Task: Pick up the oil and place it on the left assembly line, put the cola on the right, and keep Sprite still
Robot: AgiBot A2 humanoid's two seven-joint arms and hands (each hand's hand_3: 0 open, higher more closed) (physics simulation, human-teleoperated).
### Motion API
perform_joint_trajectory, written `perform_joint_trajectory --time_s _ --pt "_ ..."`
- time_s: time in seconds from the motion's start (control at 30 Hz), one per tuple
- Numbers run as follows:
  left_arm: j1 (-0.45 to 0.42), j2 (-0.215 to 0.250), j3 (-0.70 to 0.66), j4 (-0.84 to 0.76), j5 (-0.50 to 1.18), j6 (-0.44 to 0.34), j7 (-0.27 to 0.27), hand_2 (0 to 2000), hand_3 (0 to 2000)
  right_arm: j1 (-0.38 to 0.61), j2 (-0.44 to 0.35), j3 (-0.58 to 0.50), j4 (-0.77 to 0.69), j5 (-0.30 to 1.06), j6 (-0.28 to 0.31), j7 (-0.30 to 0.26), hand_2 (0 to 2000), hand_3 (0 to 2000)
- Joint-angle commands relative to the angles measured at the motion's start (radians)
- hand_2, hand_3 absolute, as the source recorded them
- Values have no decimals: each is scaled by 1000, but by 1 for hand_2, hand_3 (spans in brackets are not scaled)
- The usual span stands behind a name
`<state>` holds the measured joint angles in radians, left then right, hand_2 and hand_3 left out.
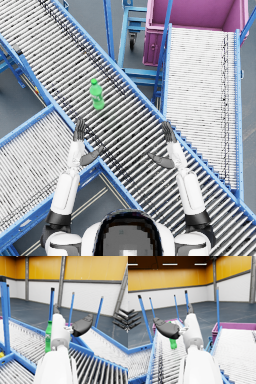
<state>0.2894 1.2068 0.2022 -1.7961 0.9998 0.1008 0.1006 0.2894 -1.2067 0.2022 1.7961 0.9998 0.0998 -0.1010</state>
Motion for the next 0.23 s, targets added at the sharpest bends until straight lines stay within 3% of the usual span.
perform_joint_trajectory --time_s 0.03,0.23 --pt "0 0 0 0 0 0 0 0 0 0 0 0 0 0 0 0 0 0" --pt "0 0 0 0 0 0 0 0 0 0 0 0 0 0 0 0 0 0"
